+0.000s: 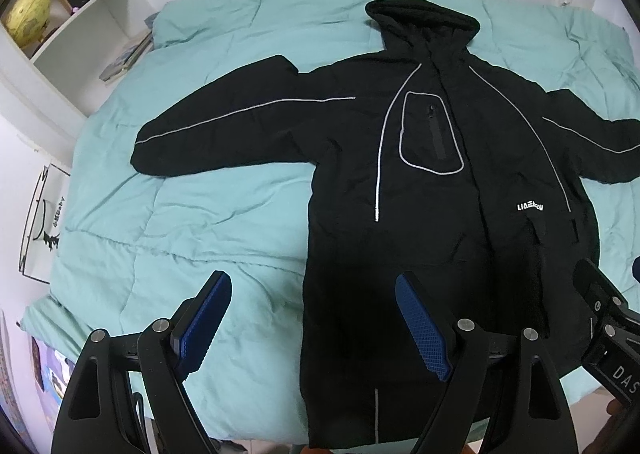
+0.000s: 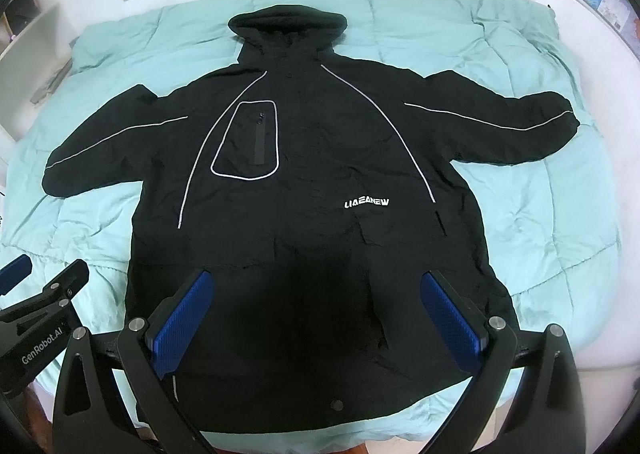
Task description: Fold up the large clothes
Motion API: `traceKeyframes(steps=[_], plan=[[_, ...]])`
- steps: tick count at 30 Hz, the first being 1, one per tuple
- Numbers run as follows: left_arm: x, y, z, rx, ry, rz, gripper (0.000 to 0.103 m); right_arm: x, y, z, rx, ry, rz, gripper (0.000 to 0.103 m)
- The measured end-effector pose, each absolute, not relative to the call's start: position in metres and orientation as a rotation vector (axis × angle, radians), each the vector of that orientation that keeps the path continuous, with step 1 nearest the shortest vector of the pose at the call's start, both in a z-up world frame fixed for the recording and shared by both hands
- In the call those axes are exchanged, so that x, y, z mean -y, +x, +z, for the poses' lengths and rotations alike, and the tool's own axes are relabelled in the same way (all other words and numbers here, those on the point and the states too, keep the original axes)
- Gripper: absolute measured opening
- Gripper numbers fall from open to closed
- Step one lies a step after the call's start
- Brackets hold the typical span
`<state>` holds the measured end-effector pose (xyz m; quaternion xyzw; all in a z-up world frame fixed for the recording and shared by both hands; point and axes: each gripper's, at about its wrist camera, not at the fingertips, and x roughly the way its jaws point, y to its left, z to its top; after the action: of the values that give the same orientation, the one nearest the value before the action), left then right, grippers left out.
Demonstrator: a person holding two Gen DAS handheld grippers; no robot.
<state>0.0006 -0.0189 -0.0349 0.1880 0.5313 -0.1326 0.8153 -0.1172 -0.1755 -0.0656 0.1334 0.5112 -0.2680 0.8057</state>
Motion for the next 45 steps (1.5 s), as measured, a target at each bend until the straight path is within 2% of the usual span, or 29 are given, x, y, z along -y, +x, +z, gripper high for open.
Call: traceKeyframes(steps=[15, 29, 37, 45], plan=[[-0.031, 0.05, -0.044, -1.134, 0.312, -0.236, 0.086, 0.141, -0.062, -0.056, -1.067, 0.212, -0.529, 0.103], [-0.195, 0.212, -0.087, -1.115, -0.011, 0.092, 0.086, 0.071, 0.034, -0.081, -1.111, 0.081, -0.362, 0.103], [-0.287, 0.319, -0.144, -1.071, -0.359, 0.087, 0.085, 0.052, 0.097, -0.109, -1.127, 0.078, -0.253, 0.103], [-0.322, 0.39, -0.22, -1.13, -0.488, 0.092, 0.085, 0.043, 0.145, -0.145, -1.194, 0.027, -0.196, 0.103]])
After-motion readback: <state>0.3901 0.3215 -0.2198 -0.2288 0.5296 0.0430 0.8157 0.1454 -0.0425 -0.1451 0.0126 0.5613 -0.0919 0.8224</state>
